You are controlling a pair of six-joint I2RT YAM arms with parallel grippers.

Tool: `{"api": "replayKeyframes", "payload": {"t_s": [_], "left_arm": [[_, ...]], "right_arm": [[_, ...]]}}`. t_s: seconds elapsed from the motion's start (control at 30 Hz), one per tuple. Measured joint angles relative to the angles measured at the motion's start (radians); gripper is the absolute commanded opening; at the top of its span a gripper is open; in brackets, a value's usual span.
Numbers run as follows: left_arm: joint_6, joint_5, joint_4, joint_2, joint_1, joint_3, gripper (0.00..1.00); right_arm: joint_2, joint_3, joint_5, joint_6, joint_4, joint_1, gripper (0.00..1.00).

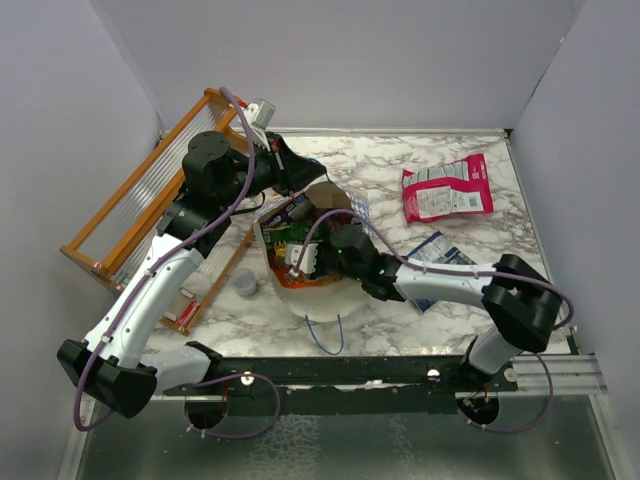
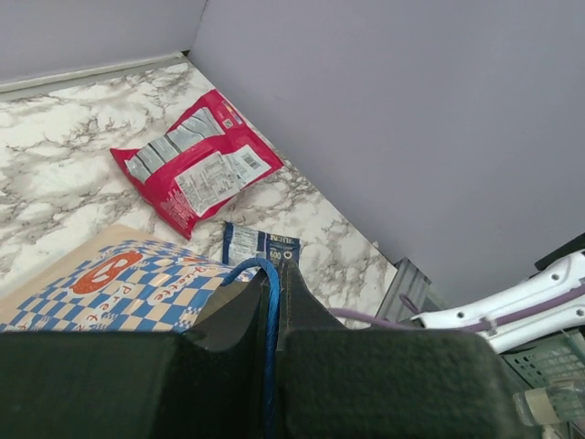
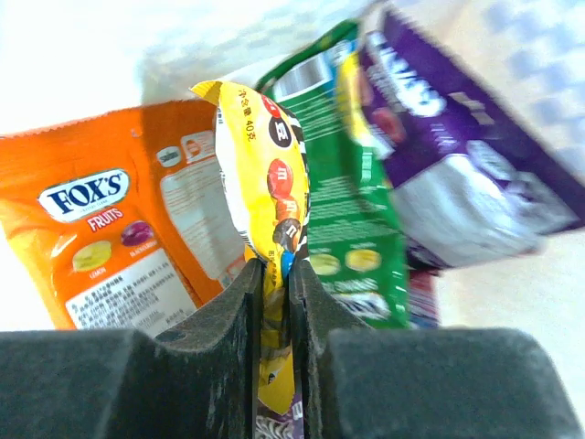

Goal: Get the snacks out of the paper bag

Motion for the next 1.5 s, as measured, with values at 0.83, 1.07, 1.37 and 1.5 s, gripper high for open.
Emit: {"api": "replayKeyframes", "payload": {"t_s": [0.83, 1.07, 1.37, 1.5], "left_arm": [[0.012, -0.037, -0.005, 0.011, 0.000, 0.000, 0.00], [0.019, -0.053, -0.010, 0.011, 0.000, 0.000, 0.00], [0.023, -0.054, -0.014, 0.010, 0.000, -0.002, 0.00], [0.023, -0.053, -0.015, 0.010, 0.000, -0.002, 0.00]], "right_arm": [[-0.685, 0.093, -0.185, 0.281, -0.383, -0.007, 0.01], [-0.886, 0.092, -0.049, 0.341, -0.363, -0.005, 0.01], [-0.784, -0.017, 0.742, 0.453, -0.096, -0.011, 0.02], [-0.710, -0.117, 0.893, 0.444, 0.009, -0.066, 0.04]]}}
